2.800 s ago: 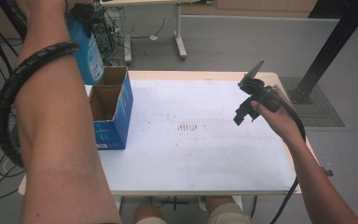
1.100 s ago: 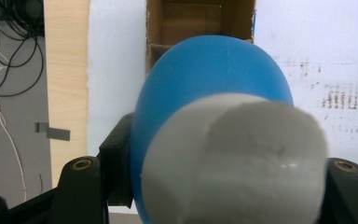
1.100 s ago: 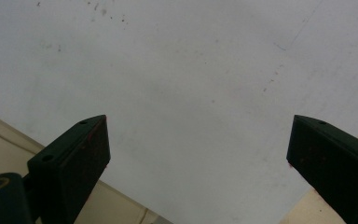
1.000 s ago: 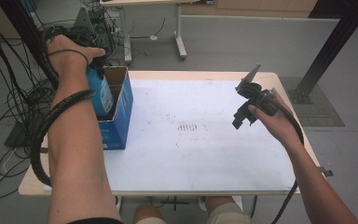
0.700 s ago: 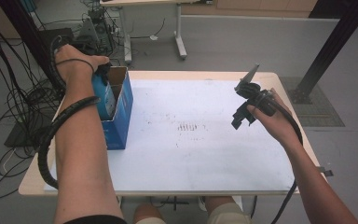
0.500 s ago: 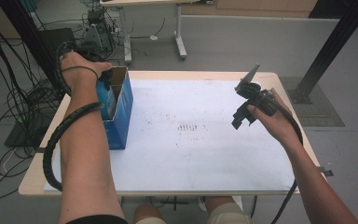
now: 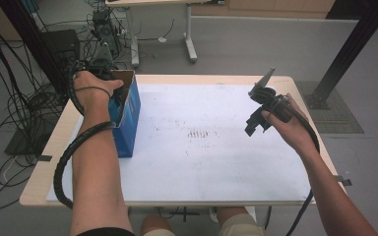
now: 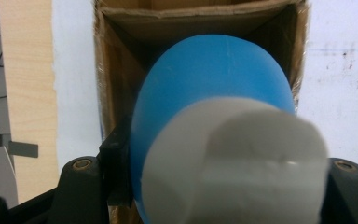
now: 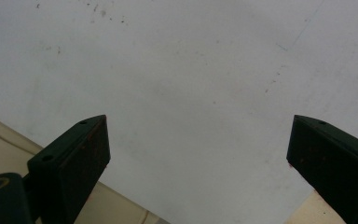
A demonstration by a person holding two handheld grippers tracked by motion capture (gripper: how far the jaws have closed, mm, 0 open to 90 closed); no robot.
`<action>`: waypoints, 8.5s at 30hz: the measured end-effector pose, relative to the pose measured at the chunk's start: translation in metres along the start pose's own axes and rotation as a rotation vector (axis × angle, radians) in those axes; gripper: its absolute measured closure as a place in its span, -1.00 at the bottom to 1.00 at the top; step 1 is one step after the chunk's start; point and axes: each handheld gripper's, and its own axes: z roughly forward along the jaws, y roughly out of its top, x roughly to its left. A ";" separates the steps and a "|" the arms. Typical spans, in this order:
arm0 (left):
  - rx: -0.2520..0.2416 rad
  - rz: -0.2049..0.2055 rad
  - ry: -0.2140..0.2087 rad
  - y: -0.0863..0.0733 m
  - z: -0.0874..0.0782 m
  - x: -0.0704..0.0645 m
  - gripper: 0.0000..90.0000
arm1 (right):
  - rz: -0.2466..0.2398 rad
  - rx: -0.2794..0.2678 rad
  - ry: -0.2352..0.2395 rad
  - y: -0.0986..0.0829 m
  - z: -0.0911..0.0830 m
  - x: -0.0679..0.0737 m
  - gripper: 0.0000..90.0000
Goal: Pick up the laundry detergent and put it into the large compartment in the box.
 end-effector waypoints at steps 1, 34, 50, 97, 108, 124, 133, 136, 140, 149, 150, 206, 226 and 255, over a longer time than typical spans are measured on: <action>-0.001 -0.001 0.001 -0.001 0.002 0.000 -0.17 | 0.002 0.000 0.000 0.000 0.000 0.000 -0.86; 0.023 0.026 0.012 -0.007 0.033 -0.002 -0.17 | 0.010 0.000 0.001 -0.001 0.002 -0.001 -0.86; 0.015 0.020 0.003 -0.008 0.034 0.002 -0.18 | 0.009 -0.002 0.002 0.001 0.003 0.001 -0.86; 0.011 0.025 0.011 -0.009 0.034 -0.001 -0.18 | 0.016 -0.008 -0.001 -0.001 0.001 -0.001 -0.86; 0.005 0.024 0.013 -0.010 0.034 -0.001 -0.18 | 0.017 -0.010 -0.002 -0.002 0.000 -0.001 -0.86; 0.006 0.027 0.013 -0.010 0.034 -0.002 -0.18 | 0.016 -0.010 0.000 -0.001 0.000 -0.001 -0.86; 0.006 0.027 0.012 -0.010 0.034 -0.002 -0.18 | 0.017 -0.007 0.000 -0.001 0.001 0.000 -0.86; 0.005 0.027 0.012 -0.010 0.034 -0.002 -0.18 | 0.015 -0.007 0.001 -0.001 0.001 0.000 -0.86; 0.007 0.028 0.011 -0.010 0.034 -0.001 -0.18 | 0.015 -0.010 0.003 -0.001 0.000 0.000 -0.86; 0.011 0.033 0.009 -0.009 0.034 -0.001 -0.18 | 0.010 -0.011 0.000 -0.001 -0.001 0.002 -0.86; 0.012 0.033 0.009 -0.009 0.034 -0.001 -0.18 | 0.010 -0.011 0.001 -0.001 -0.001 0.002 -0.86; -0.015 0.052 -0.018 -0.012 0.004 0.003 -0.33 | 0.003 -0.021 0.006 0.002 -0.002 0.006 -0.86; -0.126 0.249 -0.053 -0.032 -0.071 -0.014 -0.67 | -0.017 -0.021 0.004 0.012 -0.002 0.013 -0.86; -0.117 0.886 -0.031 -0.041 -0.090 -0.154 -0.87 | 0.069 -0.021 -0.029 0.014 -0.010 -0.008 -0.86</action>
